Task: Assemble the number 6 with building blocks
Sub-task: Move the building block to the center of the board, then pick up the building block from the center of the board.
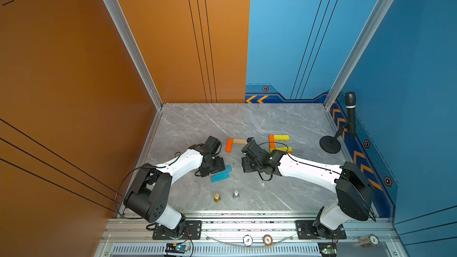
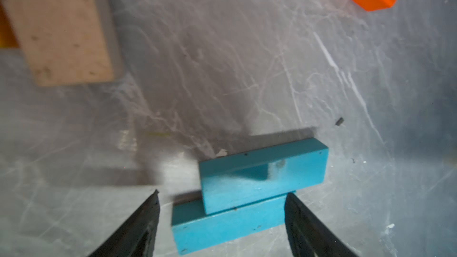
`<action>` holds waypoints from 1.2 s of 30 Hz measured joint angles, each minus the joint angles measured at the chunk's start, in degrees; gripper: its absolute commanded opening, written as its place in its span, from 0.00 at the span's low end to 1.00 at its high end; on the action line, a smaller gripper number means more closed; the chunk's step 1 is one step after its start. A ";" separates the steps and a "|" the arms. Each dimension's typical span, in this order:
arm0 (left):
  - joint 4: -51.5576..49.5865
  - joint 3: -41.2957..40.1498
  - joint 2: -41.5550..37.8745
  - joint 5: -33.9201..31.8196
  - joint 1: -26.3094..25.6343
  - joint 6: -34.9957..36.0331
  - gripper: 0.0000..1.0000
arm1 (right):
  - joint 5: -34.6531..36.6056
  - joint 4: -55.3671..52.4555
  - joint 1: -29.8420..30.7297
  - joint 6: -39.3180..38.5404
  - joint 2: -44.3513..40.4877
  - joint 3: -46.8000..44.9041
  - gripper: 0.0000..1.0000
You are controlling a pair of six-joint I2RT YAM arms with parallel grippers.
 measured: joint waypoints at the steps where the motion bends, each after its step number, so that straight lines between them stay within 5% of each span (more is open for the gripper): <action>1: 0.83 0.20 0.85 0.57 -0.83 -0.68 0.80 | 0.00 0.00 0.00 0.04 0.00 0.00 0.59; 10: 6.49 9.44 9.01 5.68 -8.92 -4.33 0.80 | -0.11 -0.02 -1.11 2.80 -2.60 -1.29 0.59; 16: 9.27 11.89 9.66 8.79 -9.49 -4.98 0.80 | 1.90 -0.63 -3.41 5.20 -9.73 -2.91 0.59; 25: 3.76 11.85 -1.07 10.34 0.44 -1.77 0.91 | 3.91 -2.25 -3.45 9.57 -12.00 -3.06 0.59; 30: -3.58 11.98 -11.39 8.81 7.74 3.17 1.00 | 4.42 -4.26 -2.14 13.14 -7.10 -1.55 0.59; 36: -12.20 11.78 -20.24 5.79 14.21 9.05 0.99 | 4.31 -4.72 1.55 18.62 -0.31 1.57 0.59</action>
